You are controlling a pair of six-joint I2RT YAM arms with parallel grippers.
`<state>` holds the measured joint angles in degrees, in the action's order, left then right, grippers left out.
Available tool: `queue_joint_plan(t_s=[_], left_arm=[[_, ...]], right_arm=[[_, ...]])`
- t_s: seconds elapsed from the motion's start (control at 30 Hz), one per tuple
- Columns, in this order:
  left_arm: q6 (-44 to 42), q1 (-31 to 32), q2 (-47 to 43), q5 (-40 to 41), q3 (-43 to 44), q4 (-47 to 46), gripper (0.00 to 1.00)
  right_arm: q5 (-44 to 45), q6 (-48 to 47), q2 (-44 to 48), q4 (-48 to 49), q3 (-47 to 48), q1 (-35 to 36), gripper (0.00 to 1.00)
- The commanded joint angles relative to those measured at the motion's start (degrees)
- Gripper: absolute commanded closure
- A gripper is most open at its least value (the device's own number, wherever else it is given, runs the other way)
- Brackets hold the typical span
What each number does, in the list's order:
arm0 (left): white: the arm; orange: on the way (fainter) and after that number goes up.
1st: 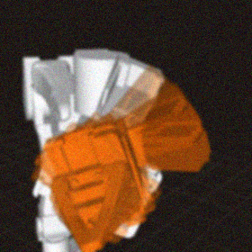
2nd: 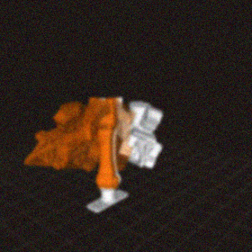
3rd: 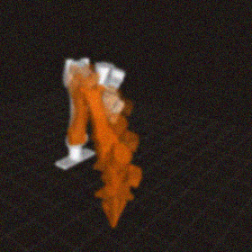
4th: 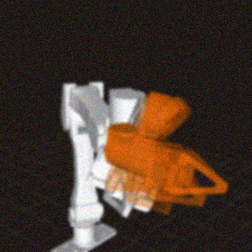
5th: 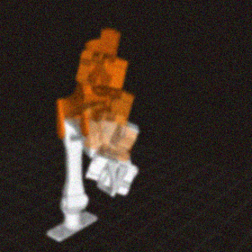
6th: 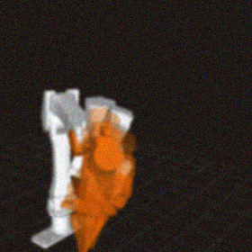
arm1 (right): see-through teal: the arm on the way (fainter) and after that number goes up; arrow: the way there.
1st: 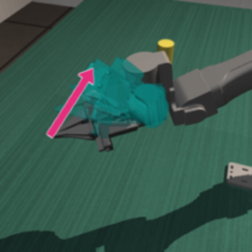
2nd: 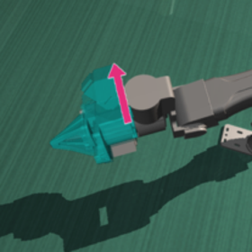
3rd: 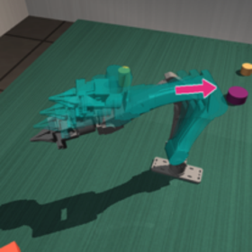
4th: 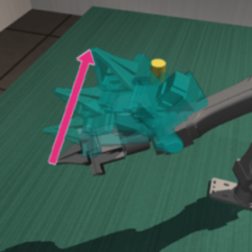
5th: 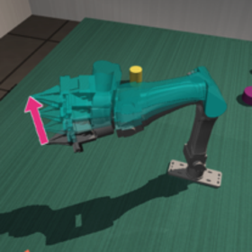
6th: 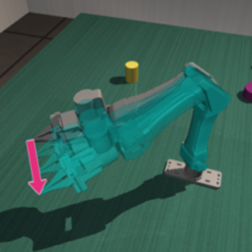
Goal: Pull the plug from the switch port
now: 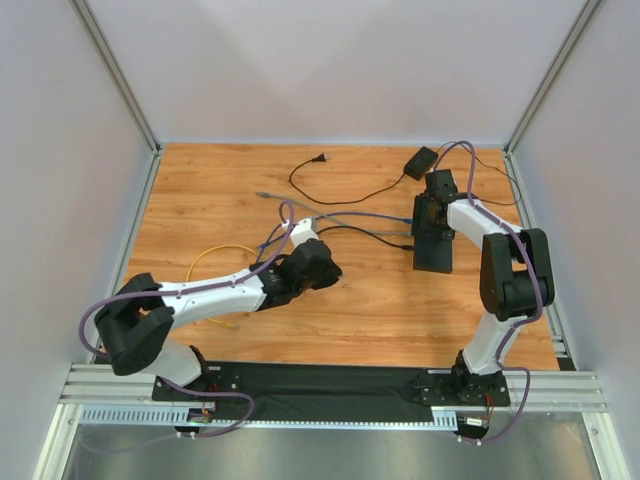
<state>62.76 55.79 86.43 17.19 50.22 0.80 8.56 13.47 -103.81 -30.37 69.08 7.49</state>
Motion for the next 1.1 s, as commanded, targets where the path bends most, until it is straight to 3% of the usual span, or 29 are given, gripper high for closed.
queue_joint_plan(t_s=[0.0,0.27,0.47,0.6,1.07], left_arm=[[-3.52,-0.24,-7.74,9.25,-3.53,10.44,0.94],[-3.53,-5.07,-17.26,15.59,-6.80,21.77,0.94],[-5.72,-14.46,-20.78,9.19,-12.24,16.61,0.94],[-6.86,-17.46,-18.94,7.60,-11.72,15.82,0.92],[-3.44,-21.95,-15.24,4.25,-12.95,10.89,0.58]], right_arm=[[-0.56,0.76,-2.71,-3.12,-1.58,-0.63,0.37],[-1.52,1.03,-2.89,-2.94,-1.49,-0.63,0.37],[-1.88,0.94,-2.80,-2.85,-1.49,-0.54,0.37],[-1.96,0.94,-3.07,-2.76,-1.32,-0.63,0.37],[-2.40,1.03,-2.80,-2.59,-1.40,-0.63,0.37]])
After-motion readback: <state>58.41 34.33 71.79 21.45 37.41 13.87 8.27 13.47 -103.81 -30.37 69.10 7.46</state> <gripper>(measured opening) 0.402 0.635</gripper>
